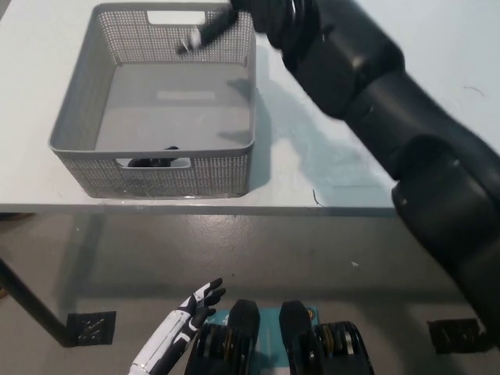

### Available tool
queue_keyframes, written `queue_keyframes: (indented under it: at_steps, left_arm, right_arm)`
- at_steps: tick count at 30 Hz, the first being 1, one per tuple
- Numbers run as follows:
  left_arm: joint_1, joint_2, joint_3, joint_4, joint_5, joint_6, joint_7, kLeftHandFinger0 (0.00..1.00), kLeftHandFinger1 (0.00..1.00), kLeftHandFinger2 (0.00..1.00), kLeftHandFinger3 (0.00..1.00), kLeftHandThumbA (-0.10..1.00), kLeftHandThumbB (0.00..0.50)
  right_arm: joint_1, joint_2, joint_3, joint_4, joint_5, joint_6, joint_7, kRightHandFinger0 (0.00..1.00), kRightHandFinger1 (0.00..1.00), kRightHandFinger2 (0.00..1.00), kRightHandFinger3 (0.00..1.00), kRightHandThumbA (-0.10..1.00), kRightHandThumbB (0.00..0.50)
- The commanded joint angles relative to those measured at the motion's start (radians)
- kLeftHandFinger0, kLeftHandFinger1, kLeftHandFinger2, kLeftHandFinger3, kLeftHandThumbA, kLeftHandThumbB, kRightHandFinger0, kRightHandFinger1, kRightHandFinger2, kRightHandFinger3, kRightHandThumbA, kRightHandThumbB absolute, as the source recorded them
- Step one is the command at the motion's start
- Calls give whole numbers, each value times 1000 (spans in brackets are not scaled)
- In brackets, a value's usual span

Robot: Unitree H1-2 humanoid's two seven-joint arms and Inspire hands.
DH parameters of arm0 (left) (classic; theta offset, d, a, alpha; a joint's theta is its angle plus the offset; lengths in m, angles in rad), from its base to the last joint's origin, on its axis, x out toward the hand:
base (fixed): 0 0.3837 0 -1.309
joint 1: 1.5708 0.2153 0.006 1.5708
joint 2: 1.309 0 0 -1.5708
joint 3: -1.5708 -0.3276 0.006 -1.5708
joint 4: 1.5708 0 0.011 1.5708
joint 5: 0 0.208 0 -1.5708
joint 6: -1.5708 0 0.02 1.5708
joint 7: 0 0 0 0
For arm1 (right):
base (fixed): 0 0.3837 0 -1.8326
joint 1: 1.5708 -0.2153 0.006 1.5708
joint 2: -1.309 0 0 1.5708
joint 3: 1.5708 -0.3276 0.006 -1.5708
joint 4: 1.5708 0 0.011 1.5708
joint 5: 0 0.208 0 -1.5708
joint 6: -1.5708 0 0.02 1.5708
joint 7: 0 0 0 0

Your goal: Use the right hand to pick up a webcam and put it into a container on the left side

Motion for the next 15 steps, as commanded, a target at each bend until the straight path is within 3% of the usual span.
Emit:
queue_keyframes:
  at_steps: [1, 5, 8, 12, 15]
  left_arm:
    - [-2, 13, -3, -22, -16, -19, -18, 1000, 1000, 1000, 1000, 990, 129]
    - [-6, 25, -10, -15, 5, -35, -23, 1000, 1000, 1000, 1000, 1000, 106]
    - [-5, 26, -9, -11, 2, -32, -24, 1000, 1000, 1000, 1000, 1000, 115]
    - [2, 27, -4, -3, -3, -39, -20, 1000, 1000, 1000, 1000, 982, 103]
    - [17, 32, 0, -7, -4, -38, -19, 1000, 1000, 1000, 1000, 984, 110]
  right_arm:
    - [-30, -48, -12, -147, -20, 94, 46, 1000, 1000, 1000, 1000, 1000, 443]
    - [53, -118, -51, -290, -5, 94, 28, 1000, 1000, 1000, 1000, 1000, 438]
    - [120, -170, -125, -415, 28, 99, 6, 1000, 1000, 1000, 1000, 1000, 384]
    - [246, -239, -237, -682, 69, 159, 30, 1000, 1000, 1000, 1000, 1000, 349]
    - [346, -278, -308, -876, 109, 193, 48, 1000, 1000, 1000, 1000, 1000, 357]
